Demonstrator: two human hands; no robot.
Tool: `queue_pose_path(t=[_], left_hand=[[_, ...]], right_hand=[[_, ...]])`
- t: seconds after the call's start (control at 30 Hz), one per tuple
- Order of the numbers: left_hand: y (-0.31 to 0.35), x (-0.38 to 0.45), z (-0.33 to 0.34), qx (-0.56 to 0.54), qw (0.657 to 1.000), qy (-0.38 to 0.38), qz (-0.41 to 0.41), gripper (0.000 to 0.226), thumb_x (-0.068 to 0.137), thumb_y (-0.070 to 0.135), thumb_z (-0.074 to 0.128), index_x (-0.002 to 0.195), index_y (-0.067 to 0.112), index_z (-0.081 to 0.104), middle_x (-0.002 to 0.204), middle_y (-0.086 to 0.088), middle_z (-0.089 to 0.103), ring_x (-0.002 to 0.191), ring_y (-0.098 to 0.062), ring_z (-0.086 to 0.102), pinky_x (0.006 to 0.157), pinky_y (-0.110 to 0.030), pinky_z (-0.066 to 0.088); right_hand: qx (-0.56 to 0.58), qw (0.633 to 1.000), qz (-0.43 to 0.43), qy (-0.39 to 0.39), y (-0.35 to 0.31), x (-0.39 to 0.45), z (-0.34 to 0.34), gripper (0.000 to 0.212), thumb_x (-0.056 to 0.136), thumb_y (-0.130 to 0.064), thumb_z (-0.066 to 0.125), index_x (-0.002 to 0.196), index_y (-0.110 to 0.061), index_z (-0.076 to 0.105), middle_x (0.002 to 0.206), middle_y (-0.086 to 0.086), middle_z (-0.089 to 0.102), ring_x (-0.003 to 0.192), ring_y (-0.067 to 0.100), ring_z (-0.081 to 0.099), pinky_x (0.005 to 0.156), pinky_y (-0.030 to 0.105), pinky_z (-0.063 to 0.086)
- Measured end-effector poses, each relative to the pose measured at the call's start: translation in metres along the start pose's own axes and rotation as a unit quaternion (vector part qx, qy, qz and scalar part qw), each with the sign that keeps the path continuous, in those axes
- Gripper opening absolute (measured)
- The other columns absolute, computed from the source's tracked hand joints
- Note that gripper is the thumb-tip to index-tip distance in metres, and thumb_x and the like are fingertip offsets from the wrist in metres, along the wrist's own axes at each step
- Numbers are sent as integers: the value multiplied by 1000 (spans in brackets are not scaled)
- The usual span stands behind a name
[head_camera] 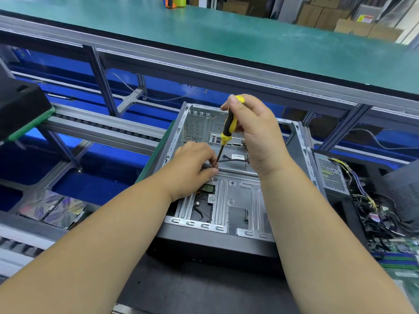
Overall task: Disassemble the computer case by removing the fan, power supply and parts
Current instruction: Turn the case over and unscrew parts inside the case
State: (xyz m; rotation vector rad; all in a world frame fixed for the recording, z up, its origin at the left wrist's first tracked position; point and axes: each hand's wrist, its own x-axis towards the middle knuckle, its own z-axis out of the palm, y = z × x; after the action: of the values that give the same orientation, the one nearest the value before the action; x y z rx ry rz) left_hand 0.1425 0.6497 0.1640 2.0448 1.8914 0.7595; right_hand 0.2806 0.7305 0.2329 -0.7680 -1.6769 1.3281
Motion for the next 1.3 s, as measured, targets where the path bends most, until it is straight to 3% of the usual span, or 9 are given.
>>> queue_pose_path(t=[0.07, 0.2, 0.37, 0.5, 0.57, 0.73, 0.87, 1.03, 1.3], left_hand=[[2, -1, -1, -49, 999, 2, -20, 5, 94, 26, 60, 93, 25, 55, 96, 11, 56, 95, -9, 49, 84, -28, 42], [7, -4, -2, -157, 985, 39, -60, 12, 94, 21, 61, 90, 32, 58, 89, 13, 61, 83, 1, 55, 70, -12, 41], [23, -2, -8, -334, 934, 87, -94, 17, 91, 16, 65, 90, 33, 68, 87, 0, 66, 84, -11, 61, 77, -21, 51], [58, 10, -5, -424, 898, 68, -94, 19, 91, 9, 65, 91, 28, 66, 76, 8, 64, 86, -12, 65, 80, -20, 49], [83, 19, 6, -426, 900, 36, -91, 17, 89, 5, 66, 89, 22, 65, 74, 7, 63, 83, -14, 63, 81, -21, 47], [160, 33, 48, -306, 949, -68, -17, 7, 87, 12, 71, 83, 17, 66, 78, 0, 66, 70, -3, 57, 68, -14, 46], [223, 37, 92, -125, 977, -129, 116, 4, 87, 28, 69, 86, 25, 68, 85, 8, 68, 84, -10, 62, 81, -29, 49], [276, 43, 146, 161, 934, -130, 292, 12, 91, 37, 59, 98, 29, 65, 98, 5, 68, 94, -22, 62, 83, -34, 42], [296, 49, 183, 230, 922, -198, 240, 20, 91, 46, 57, 100, 29, 61, 99, 5, 65, 93, -24, 60, 89, -39, 39]], right_hand=[[-59, 998, -16, 18, -5, -2, -8, 21, 86, -41, 67, 83, -20, 65, 77, -7, 60, 68, 2, 57, 66, 15, 47], [-94, 994, 9, 51, -10, -13, -32, 26, 81, -45, 69, 79, -19, 62, 69, -3, 59, 57, 8, 50, 58, 29, 41], [76, 988, 37, 127, -13, -37, -71, 19, 90, -17, 68, 72, -21, 65, 65, -3, 64, 51, 5, 48, 48, 16, 39], [201, 962, 32, 181, -18, -64, -106, 13, 97, -20, 60, 93, -10, 69, 74, 0, 67, 58, 7, 56, 54, 18, 46], [254, 946, 18, 200, -21, -80, -125, 15, 97, -19, 57, 94, -10, 68, 76, 2, 70, 62, 11, 62, 58, 20, 50], [237, 937, 16, 258, -21, -123, -179, 13, 95, -8, 55, 83, -10, 61, 73, 5, 70, 61, 13, 64, 58, 22, 52], [212, 929, 21, 303, -17, -158, -224, 17, 96, -6, 54, 81, -11, 62, 70, 4, 68, 62, 14, 63, 58, 22, 52], [185, 926, 39, 327, -5, -191, -272, 8, 89, -16, 59, 85, -10, 63, 69, 6, 66, 59, 13, 60, 55, 24, 49], [177, 936, 70, 297, 4, -202, -307, 18, 83, -21, 63, 69, -25, 75, 69, 2, 68, 62, 11, 62, 54, 19, 49]])
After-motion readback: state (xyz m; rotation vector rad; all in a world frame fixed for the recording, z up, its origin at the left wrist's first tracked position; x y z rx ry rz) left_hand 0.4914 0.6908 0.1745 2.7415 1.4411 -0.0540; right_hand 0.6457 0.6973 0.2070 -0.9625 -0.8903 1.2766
